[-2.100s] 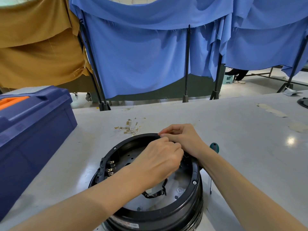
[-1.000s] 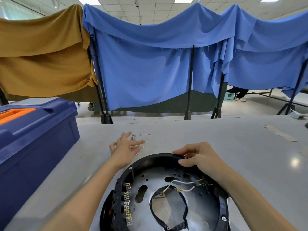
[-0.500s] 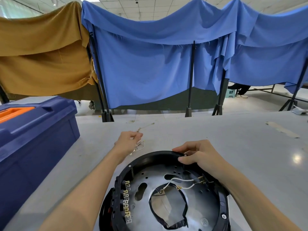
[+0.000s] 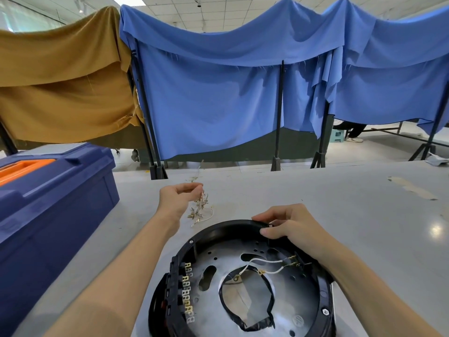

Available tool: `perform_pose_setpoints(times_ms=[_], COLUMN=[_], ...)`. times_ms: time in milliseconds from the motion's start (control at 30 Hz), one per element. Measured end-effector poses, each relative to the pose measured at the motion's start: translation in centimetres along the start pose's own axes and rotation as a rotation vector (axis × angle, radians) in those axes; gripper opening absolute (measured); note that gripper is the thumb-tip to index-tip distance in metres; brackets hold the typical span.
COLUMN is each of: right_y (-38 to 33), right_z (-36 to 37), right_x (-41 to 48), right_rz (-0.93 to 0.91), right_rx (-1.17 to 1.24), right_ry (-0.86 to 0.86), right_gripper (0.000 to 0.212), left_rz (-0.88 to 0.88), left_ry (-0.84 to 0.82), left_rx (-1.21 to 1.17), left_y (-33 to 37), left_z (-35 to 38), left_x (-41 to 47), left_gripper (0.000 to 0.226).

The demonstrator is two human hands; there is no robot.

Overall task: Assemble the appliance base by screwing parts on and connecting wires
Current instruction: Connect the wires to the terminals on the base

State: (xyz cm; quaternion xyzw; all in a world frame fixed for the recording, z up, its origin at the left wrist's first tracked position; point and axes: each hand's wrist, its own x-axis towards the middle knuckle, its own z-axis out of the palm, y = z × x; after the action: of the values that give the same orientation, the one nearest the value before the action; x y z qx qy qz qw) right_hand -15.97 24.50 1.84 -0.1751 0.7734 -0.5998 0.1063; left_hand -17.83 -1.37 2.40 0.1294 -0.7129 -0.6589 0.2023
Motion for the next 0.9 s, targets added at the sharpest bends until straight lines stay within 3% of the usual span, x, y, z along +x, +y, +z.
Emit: perform_pose_setpoints(times_ms=[533, 700, 800, 900], right_y=[0.0, -0.1, -0.6, -1.5], right_z=[0.0, -0.6, -0.7, -0.6], right_x=[0.0, -0.3, -0.1, -0.1], right_rz=[0.001, -0.002, -0.069, -0.148], right_rx=[0.025, 0.041, -0.012, 0.049], right_ry=[-0.011, -0.032, 0.113, 0.161], right_gripper=[0.027, 0.009, 0.021, 0.047], left_rz=[-0.115, -0.161, -0.165, -0.163], left_ry=[-0.081, -0.16, -0.233, -0.296], left_rx=[-0.412, -0.671, -0.706, -0.688], left_y=[3.3, 4.4, 4.8, 5.1], left_z=[0.3, 0.9, 1.6, 2.4], left_x=[-0.9, -2.5, -4.1, -5.5], left_gripper=[0.016, 0.022, 0.023, 0.021])
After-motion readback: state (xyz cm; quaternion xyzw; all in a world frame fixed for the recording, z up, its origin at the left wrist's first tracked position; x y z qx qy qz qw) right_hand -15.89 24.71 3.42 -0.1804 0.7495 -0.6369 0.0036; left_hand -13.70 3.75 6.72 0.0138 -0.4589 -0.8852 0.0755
